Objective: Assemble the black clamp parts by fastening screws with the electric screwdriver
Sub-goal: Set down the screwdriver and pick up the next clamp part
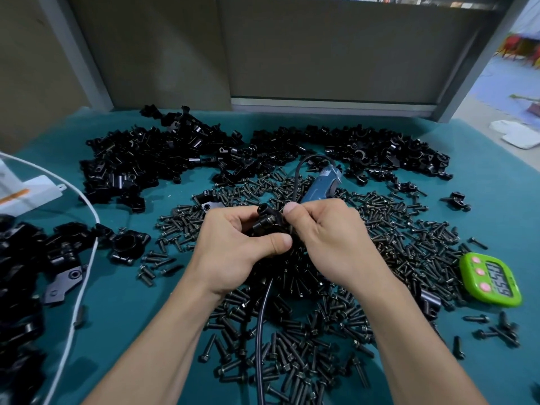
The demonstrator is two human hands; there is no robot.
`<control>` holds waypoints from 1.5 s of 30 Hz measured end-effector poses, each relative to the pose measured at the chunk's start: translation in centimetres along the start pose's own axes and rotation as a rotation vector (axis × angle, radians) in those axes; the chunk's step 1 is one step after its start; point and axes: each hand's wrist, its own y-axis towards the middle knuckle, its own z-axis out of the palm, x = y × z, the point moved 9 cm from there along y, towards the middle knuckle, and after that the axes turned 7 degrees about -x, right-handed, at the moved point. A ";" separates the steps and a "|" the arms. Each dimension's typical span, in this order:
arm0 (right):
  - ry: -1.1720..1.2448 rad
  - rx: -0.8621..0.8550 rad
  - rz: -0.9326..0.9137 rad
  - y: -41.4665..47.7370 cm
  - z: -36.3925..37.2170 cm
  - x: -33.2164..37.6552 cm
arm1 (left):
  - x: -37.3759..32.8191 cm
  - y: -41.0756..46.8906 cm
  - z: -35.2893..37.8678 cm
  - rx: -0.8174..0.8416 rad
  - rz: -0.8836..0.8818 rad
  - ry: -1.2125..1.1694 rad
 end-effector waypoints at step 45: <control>-0.027 -0.175 0.028 0.5 -0.1 -0.4 | -0.2 0.0 0.1 0.041 0.063 0.129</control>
